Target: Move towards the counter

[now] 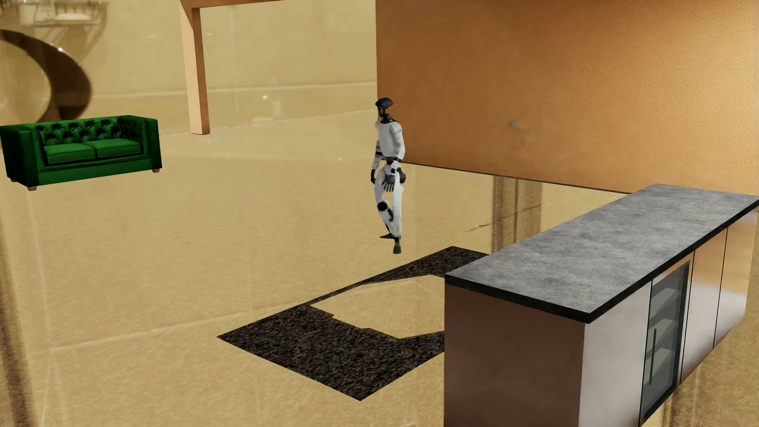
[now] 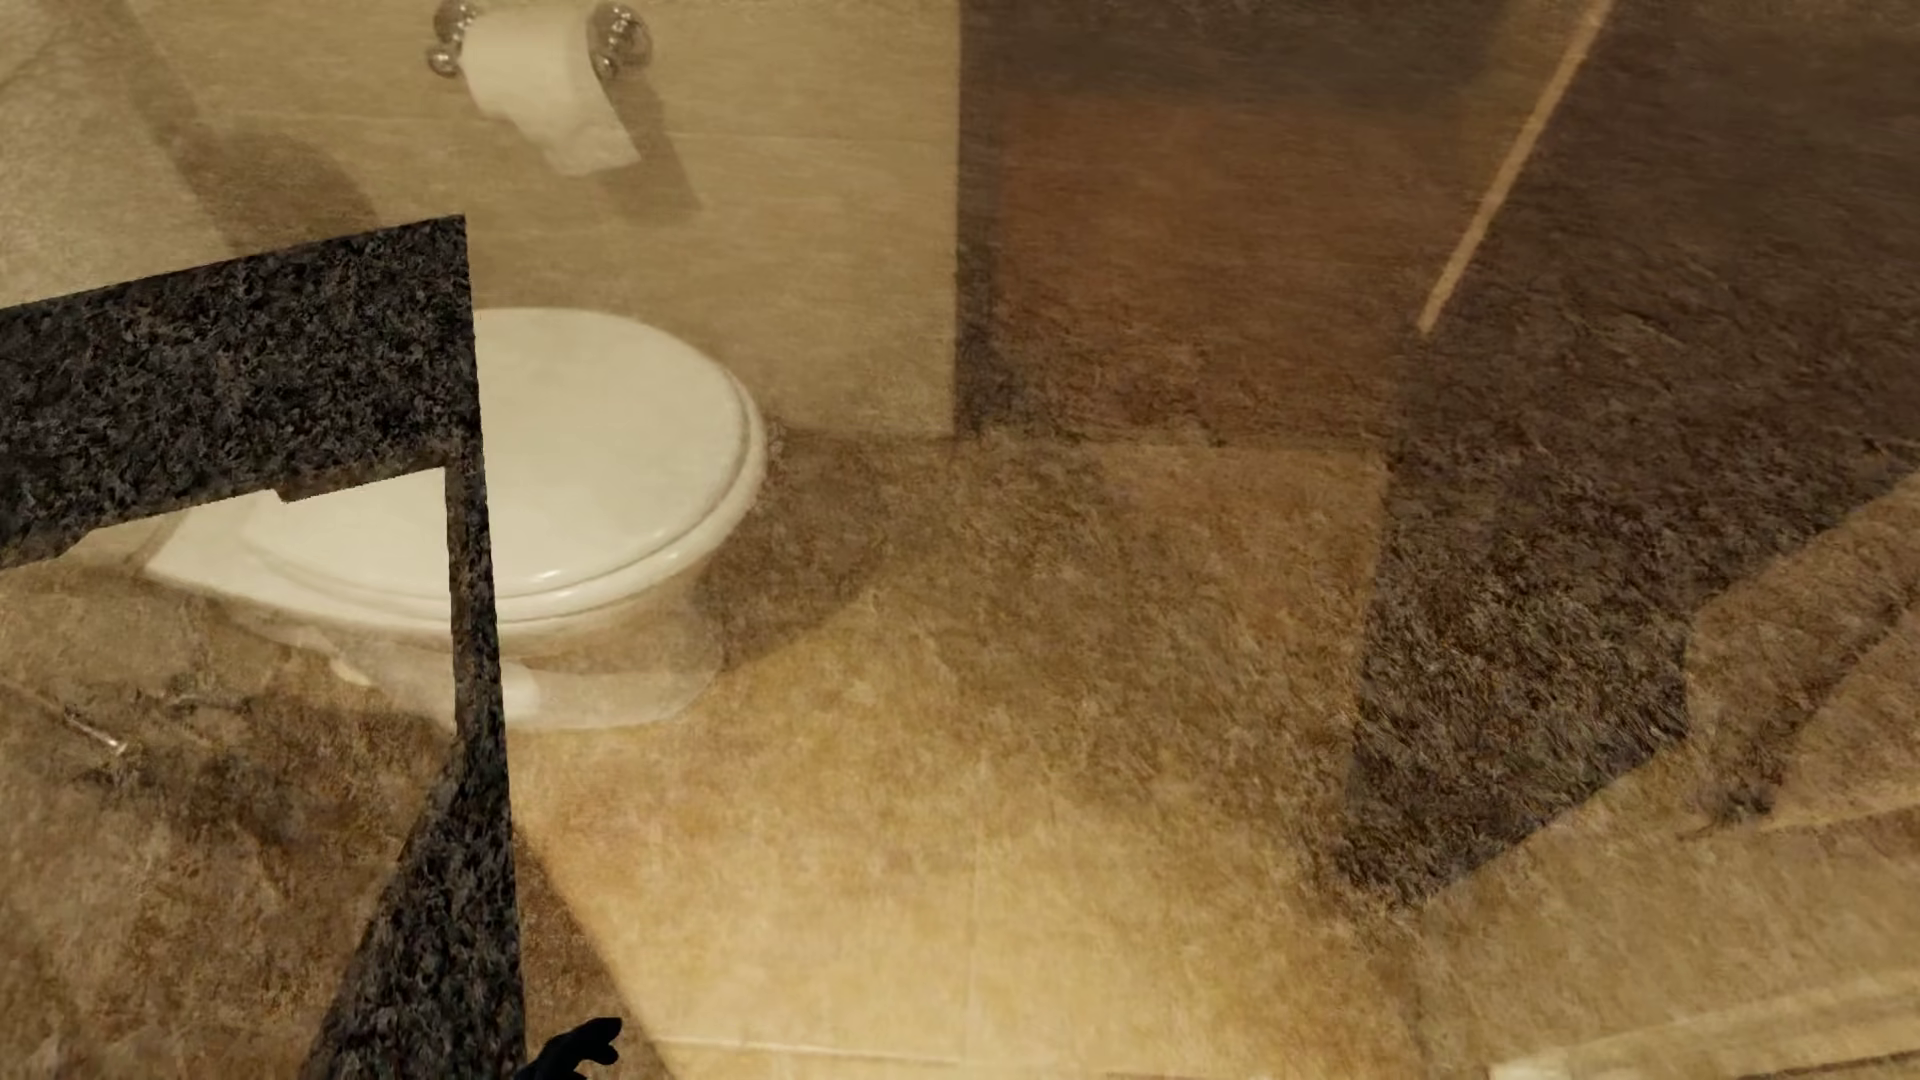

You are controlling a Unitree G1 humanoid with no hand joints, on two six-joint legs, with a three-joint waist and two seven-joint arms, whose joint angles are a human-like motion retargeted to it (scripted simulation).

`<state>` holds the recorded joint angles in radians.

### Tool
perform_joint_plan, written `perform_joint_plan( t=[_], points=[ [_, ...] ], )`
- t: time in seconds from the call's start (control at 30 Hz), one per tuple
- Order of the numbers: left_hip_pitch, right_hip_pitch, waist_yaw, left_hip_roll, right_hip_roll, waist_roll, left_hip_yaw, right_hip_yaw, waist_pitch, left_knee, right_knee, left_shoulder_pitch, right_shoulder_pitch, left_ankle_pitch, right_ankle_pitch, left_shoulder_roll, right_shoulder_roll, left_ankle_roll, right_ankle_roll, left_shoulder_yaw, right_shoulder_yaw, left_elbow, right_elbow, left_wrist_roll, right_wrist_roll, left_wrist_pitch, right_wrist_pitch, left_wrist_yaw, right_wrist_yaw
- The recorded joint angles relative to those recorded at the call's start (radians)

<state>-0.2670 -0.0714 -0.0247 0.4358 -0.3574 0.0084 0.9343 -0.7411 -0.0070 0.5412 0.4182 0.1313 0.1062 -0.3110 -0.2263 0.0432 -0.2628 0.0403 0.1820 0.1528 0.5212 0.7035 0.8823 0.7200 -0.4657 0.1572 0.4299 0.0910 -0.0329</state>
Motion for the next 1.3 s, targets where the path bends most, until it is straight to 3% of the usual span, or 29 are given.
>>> perform_joint_plan(
  t=[0.07,0.13,0.17,0.2,0.23,0.27,0.3,0.37,0.53,0.63,0.67,0.7,0.77,0.8,0.83,0.87,0.9,0.93,0.97,1.03,1.07,1.1,1.17,1.2,1.23,1.27,1.3],
  points=[
    [0.001,0.052,0.023,-0.070,-0.067,0.007,-0.069,-0.042,-0.001,-0.001,0.045,0.008,0.017,-0.046,0.055,-0.013,-0.026,0.011,0.056,0.023,-0.049,0.052,0.015,-0.010,0.012,0.011,0.006,0.016,-0.013],
    [0.010,0.081,0.038,-0.171,-0.162,0.010,-0.140,-0.059,-0.002,-0.033,0.130,-0.011,0.045,-0.072,0.185,-0.012,-0.037,0.026,0.069,0.018,-0.102,0.129,0.015,0.005,0.016,0.044,0.009,-0.005,-0.035],
    [0.023,0.078,0.042,-0.231,-0.220,0.010,-0.175,-0.050,-0.002,-0.065,0.194,-0.018,0.053,-0.080,0.276,-0.008,-0.043,0.039,0.018,0.000,-0.112,0.156,0.008,0.021,0.012,0.059,0.009,-0.034,-0.035],
    [0.036,0.068,0.047,-0.287,-0.281,0.007,-0.212,-0.049,-0.001,-0.094,0.265,-0.022,0.055,-0.086,0.321,0.001,-0.046,0.053,-0.131,-0.018,-0.108,0.171,-0.002,0.033,0.001,0.069,-0.005,-0.068,-0.026],
    [0.043,0.016,0.041,-0.338,-0.302,0.003,-0.260,0.035,0.004,-0.110,0.349,-0.026,0.050,-0.094,0.284,0.011,-0.046,0.068,-0.235,-0.031,-0.110,0.175,-0.015,0.041,-0.007,0.075,-0.015,-0.095,-0.020],
    [0.046,-0.090,0.025,-0.378,-0.249,0.001,-0.318,0.224,0.011,-0.117,0.451,-0.031,0.045,-0.103,0.205,0.019,-0.039,0.080,-0.232,-0.034,-0.120,0.173,-0.040,0.042,-0.019,0.080,-0.019,-0.102,-0.027],
    [0.049,-0.196,0.014,-0.409,-0.166,0.000,-0.371,0.396,0.018,-0.122,0.548,-0.035,0.039,-0.112,0.159,0.028,-0.022,0.088,-0.191,-0.029,-0.147,0.166,-0.072,0.037,-0.021,0.079,-0.024,-0.096,-0.044],
    [0.056,-0.369,0.004,-0.451,-0.010,-0.001,-0.459,0.579,0.026,-0.129,0.676,-0.030,0.025,-0.130,0.120,0.040,0.019,0.097,-0.126,-0.030,-0.209,0.136,-0.119,0.023,-0.031,0.078,-0.060,-0.062,-0.074],
    [0.104,-0.649,-0.037,-0.535,0.207,-0.002,-0.712,0.601,0.028,-0.148,0.549,-0.050,0.088,-0.188,0.095,0.076,0.059,0.088,-0.197,-0.084,-0.276,0.108,-0.337,0.016,-0.140,0.074,-0.178,-0.068,-0.092],
    [0.157,-0.694,-0.052,-0.567,0.372,0.005,-0.856,0.713,0.024,-0.152,0.155,-0.049,0.181,-0.242,0.143,0.078,0.061,0.072,-0.123,-0.139,-0.312,0.092,-0.424,0.014,-0.181,0.056,-0.214,-0.067,-0.073],
    [0.183,-0.671,-0.051,-0.570,0.409,0.008,-0.893,0.758,0.020,-0.157,0.007,-0.036,0.202,-0.252,0.185,0.077,0.062,0.056,-0.067,-0.158,-0.316,0.088,-0.418,0.009,-0.184,0.046,-0.213,-0.063,-0.059],
    [0.204,-0.653,-0.050,-0.563,0.427,0.010,-0.931,0.778,0.018,-0.149,-0.016,-0.021,0.211,-0.250,0.303,0.080,0.070,0.039,-0.214,-0.177,-0.314,0.088,-0.384,0.004,-0.182,0.043,-0.202,-0.064,-0.048],
    [0.166,-0.632,-0.042,-0.538,0.398,0.026,-0.989,0.717,0.025,0.047,0.086,0.011,0.186,-0.174,0.195,0.084,0.106,-0.001,-0.232,-0.190,-0.315,0.088,-0.212,-0.016,-0.161,0.058,-0.134,-0.060,-0.030],
    [0.125,-0.608,-0.037,-0.537,0.372,0.033,-1.004,0.690,0.031,0.187,0.141,0.031,0.136,-0.056,0.130,0.073,0.125,-0.072,-0.224,-0.182,-0.312,0.093,-0.090,-0.024,-0.142,0.076,-0.054,-0.060,-0.002],
    [0.062,-0.570,-0.031,-0.544,0.341,0.036,-1.046,0.651,0.034,0.346,0.167,0.042,0.080,0.080,0.077,0.070,0.133,-0.239,-0.223,-0.194,-0.267,0.099,0.042,-0.020,-0.156,0.084,0.016,-0.070,0.079],
    [-0.012,-0.517,-0.027,-0.564,0.310,0.039,-1.084,0.603,0.035,0.510,0.169,0.039,0.031,0.186,0.034,0.087,0.127,-0.286,-0.224,-0.233,-0.158,0.105,0.143,0.002,-0.222,0.082,0.021,-0.113,0.214],
    [-0.086,-0.460,-0.023,-0.569,0.282,0.043,-1.097,0.553,0.036,0.653,0.172,0.031,-0.004,0.231,-0.007,0.113,0.108,-0.289,-0.223,-0.279,-0.052,0.101,0.184,0.029,-0.299,0.067,-0.009,-0.174,0.323],
    [-0.161,-0.397,-0.014,-0.536,0.265,0.048,-1.102,0.507,0.038,0.752,0.167,0.030,-0.026,0.199,-0.043,0.127,0.087,-0.293,-0.217,-0.282,-0.011,0.075,0.168,0.026,-0.336,0.055,-0.032,-0.206,0.330],
    [-0.238,-0.333,-0.002,-0.478,0.258,0.053,-1.064,0.466,0.038,0.800,0.152,0.044,-0.040,0.195,-0.072,0.122,0.069,-0.250,-0.209,-0.245,-0.017,0.030,0.124,-0.008,-0.340,0.050,-0.039,-0.189,0.244],
    [-0.366,-0.212,0.029,-0.392,0.269,0.058,-0.982,0.399,0.033,0.751,0.111,0.098,-0.049,0.165,-0.120,0.099,0.049,-0.163,-0.195,-0.155,-0.119,-0.064,0.036,-0.099,-0.255,0.002,-0.083,-0.088,0.008],
    [-0.409,-0.156,0.044,-0.387,0.281,0.058,-0.959,0.378,0.030,0.664,0.093,0.128,-0.066,0.138,-0.145,0.091,0.039,-0.162,-0.187,-0.122,-0.159,-0.099,-0.004,-0.136,-0.210,-0.015,-0.101,-0.035,-0.037],
    [-0.437,-0.104,0.058,-0.389,0.291,0.056,-0.936,0.365,0.027,0.538,0.077,0.155,-0.090,0.114,-0.173,0.088,0.021,-0.163,-0.178,-0.103,-0.189,-0.126,-0.053,-0.154,-0.170,-0.029,-0.111,-0.004,-0.036],
    [-0.437,0.000,0.082,-0.386,0.307,0.045,-0.868,0.358,0.020,0.171,0.025,0.205,-0.161,0.141,-0.214,0.062,-0.029,-0.117,-0.155,-0.059,-0.192,-0.158,-0.145,-0.166,-0.164,-0.015,-0.124,0.019,-0.031],
    [-0.409,0.047,0.094,-0.399,0.310,0.037,-0.858,0.369,0.015,-0.057,-0.007,0.224,-0.205,0.188,-0.226,0.036,-0.054,-0.143,-0.140,-0.026,-0.184,-0.152,-0.186,-0.176,-0.176,0.004,-0.125,0.023,-0.034],
    [-0.366,0.090,0.106,-0.404,0.309,0.028,-0.861,0.387,0.009,-0.257,-0.028,0.240,-0.247,0.223,-0.233,0.008,-0.071,-0.207,-0.114,0.008,-0.172,-0.131,-0.218,-0.184,-0.190,0.028,-0.126,0.027,-0.038],
    [-0.336,0.132,0.116,-0.395,0.301,0.022,-0.820,0.405,0.005,-0.329,-0.033,0.252,-0.280,0.283,-0.226,-0.020,-0.085,-0.170,-0.095,0.034,-0.160,-0.091,-0.245,-0.184,-0.198,0.060,-0.127,0.027,-0.039],
    [-0.314,0.165,0.123,-0.394,0.280,0.016,-0.786,0.433,0.004,-0.283,-0.012,0.261,-0.302,0.371,-0.196,-0.047,-0.094,-0.058,-0.067,0.045,-0.154,-0.033,-0.267,-0.174,-0.198,0.094,-0.130,0.018,-0.039]
  ],
)
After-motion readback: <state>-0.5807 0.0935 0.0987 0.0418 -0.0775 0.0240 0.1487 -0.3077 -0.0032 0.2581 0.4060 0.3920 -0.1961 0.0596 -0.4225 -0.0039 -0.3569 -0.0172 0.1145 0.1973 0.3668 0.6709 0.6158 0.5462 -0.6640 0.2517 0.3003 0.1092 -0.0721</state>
